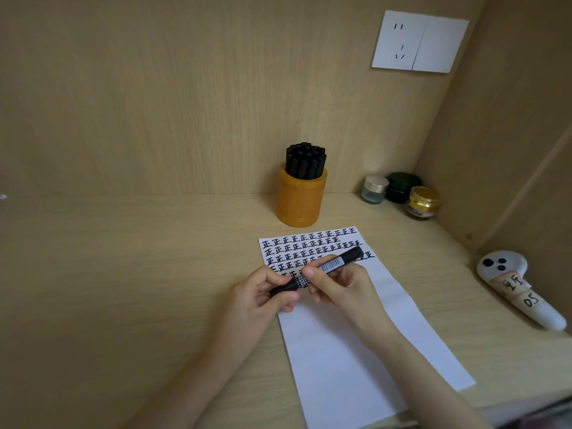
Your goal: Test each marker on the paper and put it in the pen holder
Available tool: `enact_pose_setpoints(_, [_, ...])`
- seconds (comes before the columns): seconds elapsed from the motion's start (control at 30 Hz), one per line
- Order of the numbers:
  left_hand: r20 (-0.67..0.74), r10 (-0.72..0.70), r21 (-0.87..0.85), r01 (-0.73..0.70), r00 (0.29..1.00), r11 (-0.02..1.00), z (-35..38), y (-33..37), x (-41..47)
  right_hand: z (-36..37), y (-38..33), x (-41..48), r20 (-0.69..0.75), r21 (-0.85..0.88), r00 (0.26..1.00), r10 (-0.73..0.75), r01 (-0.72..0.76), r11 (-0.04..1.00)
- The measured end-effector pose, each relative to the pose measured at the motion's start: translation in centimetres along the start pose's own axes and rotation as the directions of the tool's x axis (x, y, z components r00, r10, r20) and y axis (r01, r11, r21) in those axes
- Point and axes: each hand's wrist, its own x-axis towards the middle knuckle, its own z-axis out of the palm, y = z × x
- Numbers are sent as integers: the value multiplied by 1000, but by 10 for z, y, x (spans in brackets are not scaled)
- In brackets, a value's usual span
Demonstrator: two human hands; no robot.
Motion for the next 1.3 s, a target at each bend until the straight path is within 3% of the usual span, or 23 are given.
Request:
enact_pose_setpoints(0.3, [-32,-1,15,2,1000,1000,0,3,4,0,1,4,-14,-28,998,63,-64,998])
enact_pose_setpoints(0.4, [-85,13,0,-13,996,1000,2,10,9,-1,-3,12,-134,-14,985,108,-111,994])
enact_pose_setpoints(0.47, [-94,43,53,-38,995,998,2,16,13,-6,-3,18,-296,-159,953,73,-125,979])
enact_pose_setpoints(0.53, [-105,79,113,-67,991,991,-1,23,18,-14,-5,21,-355,-463,923,-148,-36,886])
enact_pose_setpoints(0.63, [-113,159,196,-135,981,971,-3,36,33,-20,-13,27,-66,-725,869,-491,296,622])
enact_pose_setpoints(0.7, [-78,211,274,-182,974,944,-1,45,45,-19,-16,35,107,-741,817,-567,446,503])
enact_pose_setpoints(0.73, [-54,217,300,-191,975,935,1,51,51,-20,-18,38,144,-724,806,-575,482,494])
enact_pose_setpoints(0.8, [-16,211,330,-194,977,924,6,62,63,-21,-24,46,141,-679,800,-583,507,532])
enact_pose_setpoints(0.87, [17,205,362,-197,979,911,10,72,75,-24,-31,54,89,-614,837,-541,473,632])
enact_pose_setpoints(0.93, [27,203,401,-197,979,895,13,78,92,-29,-37,63,14,-530,887,-462,399,748])
enact_pose_setpoints(1.0, [-1,228,509,-196,974,838,13,79,114,-38,-40,77,-100,-445,891,-443,359,820])
enact_pose_setpoints(1.1, [-21,274,678,-188,962,711,15,73,150,-53,-45,99,-206,-413,843,-497,386,825])
enact_pose_setpoints(1.3, [57,221,775,-183,974,605,24,59,201,-66,-61,141,-293,-373,783,-549,435,820])
